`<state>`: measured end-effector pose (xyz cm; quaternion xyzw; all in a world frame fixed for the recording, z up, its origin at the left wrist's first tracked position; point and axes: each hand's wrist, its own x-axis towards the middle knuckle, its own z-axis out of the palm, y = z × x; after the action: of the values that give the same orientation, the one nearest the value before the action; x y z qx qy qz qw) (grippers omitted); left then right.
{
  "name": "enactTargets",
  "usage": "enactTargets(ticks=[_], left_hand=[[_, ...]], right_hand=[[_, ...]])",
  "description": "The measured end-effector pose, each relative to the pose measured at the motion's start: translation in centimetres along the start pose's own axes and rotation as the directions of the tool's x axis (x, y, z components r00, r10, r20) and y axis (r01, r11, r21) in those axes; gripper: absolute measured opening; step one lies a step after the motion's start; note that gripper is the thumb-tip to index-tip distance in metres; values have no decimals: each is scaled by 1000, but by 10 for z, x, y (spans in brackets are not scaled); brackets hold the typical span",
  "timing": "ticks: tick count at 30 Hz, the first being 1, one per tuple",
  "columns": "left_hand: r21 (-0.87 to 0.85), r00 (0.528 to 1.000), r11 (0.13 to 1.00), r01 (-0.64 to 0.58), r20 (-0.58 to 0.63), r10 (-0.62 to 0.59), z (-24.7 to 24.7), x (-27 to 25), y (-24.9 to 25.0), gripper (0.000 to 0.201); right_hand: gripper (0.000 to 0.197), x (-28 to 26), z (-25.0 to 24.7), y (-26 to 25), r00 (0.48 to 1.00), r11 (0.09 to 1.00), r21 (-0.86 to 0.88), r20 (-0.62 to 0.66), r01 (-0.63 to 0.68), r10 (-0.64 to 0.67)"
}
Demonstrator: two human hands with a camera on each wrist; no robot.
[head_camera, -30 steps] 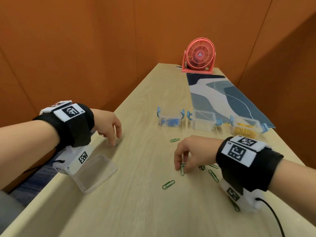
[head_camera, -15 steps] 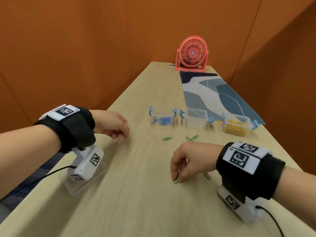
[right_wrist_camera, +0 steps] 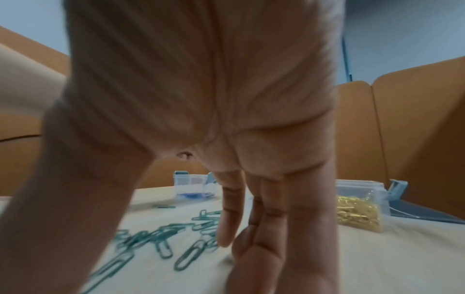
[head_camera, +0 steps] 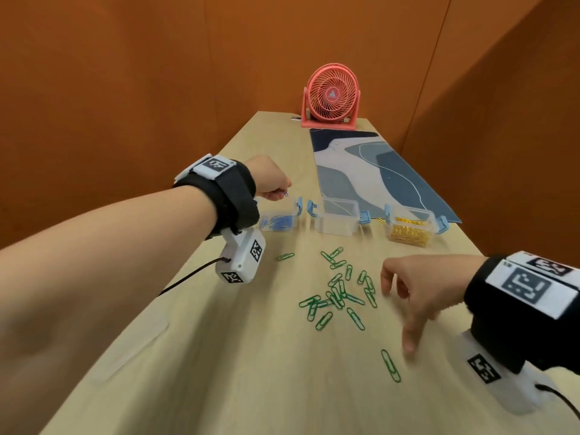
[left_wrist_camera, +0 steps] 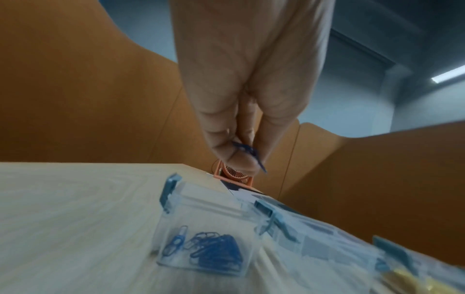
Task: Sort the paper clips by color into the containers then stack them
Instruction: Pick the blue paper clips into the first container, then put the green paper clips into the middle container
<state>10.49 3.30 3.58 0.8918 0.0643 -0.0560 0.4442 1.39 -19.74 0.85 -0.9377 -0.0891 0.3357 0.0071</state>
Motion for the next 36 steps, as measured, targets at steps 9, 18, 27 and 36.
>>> enactTargets(ticks=[9,18,27,36], left_hand=[[235,975,946,-224,46,220,4,-15,-9,19],[693,956,676,-250,286,61,52,-45,-42,29],[562,856,659,-500,437,277,80,-34,-27,39],[403,790,722,-563,521,325,61,-69,-48,64]], right_hand=[[58,12,22,-16,982,970,156,-68,184,-176],[122,22,4,-7,980,983,186,-195,8,28],[97,29,9,-13,953,947,217,-244,235,-180],[118,21,21,-7,945,968,89,-255,236,-207]])
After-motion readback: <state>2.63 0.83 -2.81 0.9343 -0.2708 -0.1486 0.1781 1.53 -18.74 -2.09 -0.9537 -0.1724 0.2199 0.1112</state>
